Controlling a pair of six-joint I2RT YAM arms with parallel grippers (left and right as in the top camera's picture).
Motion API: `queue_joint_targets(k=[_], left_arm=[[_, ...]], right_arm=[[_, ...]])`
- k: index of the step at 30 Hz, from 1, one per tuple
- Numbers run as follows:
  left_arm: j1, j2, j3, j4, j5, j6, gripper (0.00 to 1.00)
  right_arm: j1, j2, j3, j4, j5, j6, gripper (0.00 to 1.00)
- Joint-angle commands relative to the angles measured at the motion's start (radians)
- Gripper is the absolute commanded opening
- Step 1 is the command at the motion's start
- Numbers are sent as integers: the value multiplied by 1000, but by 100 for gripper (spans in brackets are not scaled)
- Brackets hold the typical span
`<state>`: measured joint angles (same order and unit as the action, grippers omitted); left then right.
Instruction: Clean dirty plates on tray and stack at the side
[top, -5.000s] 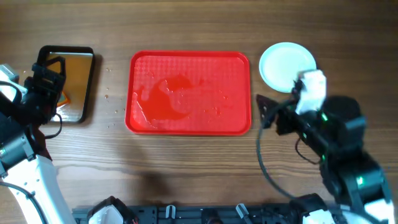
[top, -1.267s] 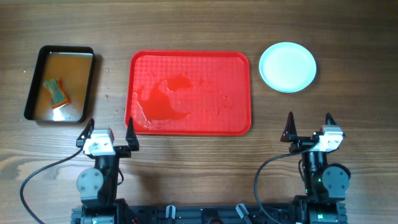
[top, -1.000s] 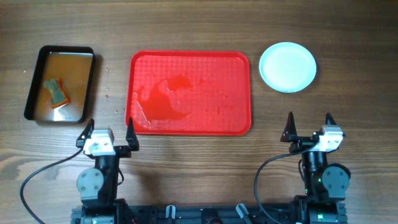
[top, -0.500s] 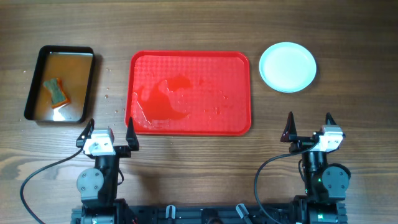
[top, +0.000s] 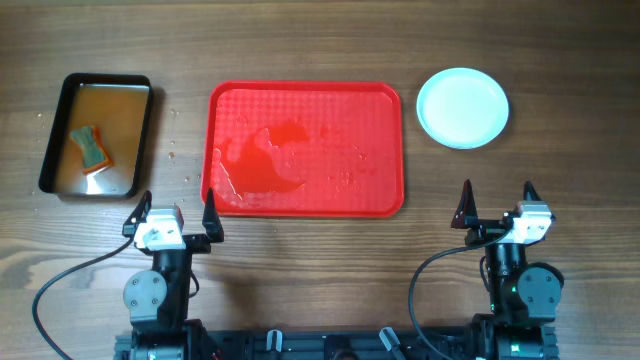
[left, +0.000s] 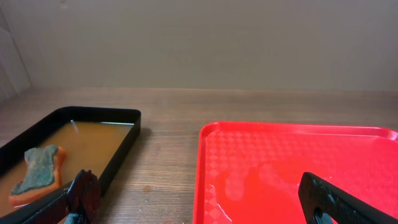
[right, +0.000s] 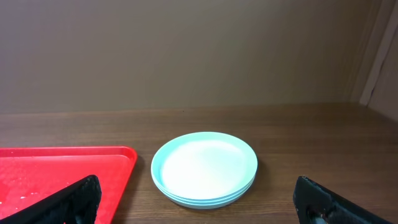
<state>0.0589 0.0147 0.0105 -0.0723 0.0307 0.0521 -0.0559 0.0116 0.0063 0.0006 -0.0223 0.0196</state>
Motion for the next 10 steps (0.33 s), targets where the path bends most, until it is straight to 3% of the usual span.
queue_joint_targets(k=[1, 10], left_arm=[[-6, -8, -5, -4, -2, 23, 100], [-6, -8, -5, -4, -2, 23, 100]], right_arm=[[-4, -8, -1, 3, -12, -16, 100], [-4, -8, -1, 3, -12, -16, 100]])
